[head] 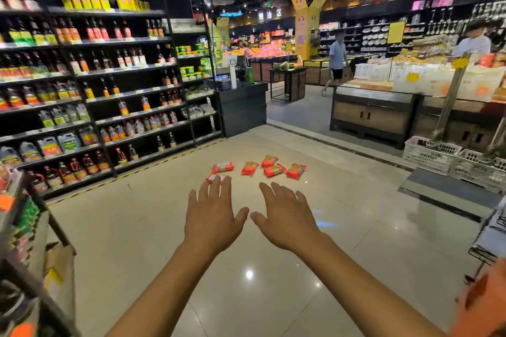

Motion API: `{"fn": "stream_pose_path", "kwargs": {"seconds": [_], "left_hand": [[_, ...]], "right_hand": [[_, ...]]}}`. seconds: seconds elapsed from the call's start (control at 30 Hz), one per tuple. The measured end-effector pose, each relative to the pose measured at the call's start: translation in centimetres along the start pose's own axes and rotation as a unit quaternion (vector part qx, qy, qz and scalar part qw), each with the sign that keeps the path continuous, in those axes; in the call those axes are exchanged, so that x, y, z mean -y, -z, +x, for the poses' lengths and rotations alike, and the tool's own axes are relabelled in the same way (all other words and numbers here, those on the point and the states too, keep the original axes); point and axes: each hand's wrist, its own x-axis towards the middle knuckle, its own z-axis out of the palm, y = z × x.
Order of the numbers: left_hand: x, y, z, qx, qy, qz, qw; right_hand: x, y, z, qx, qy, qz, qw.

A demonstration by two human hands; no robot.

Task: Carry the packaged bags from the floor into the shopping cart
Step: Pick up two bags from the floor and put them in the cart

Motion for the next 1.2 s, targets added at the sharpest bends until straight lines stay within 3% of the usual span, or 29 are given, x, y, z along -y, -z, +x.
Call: {"fn": "stream_pose_path", "kwargs": {"seconds": [0.4,0.9,1.2], "left_hand": [[-0.3,-3.5,7.6,0.021,0.029,-0.004,0.999],[9.0,-9.5,31.2,0.001,0.012,-0.034,0.999],[11.4,-12.9,42.1,0.009,0.006,-0.034,0.999]], "right_hand": [[-3.5,-1.9,9.2,0.015,0.032,0.002,0.999],[-1.1,-4.3,34.9,-0.009,0.02,-0.034,0.999],[-2.6,-5.8,45.7,-0.006,0.005,-0.028,1.0]]}}
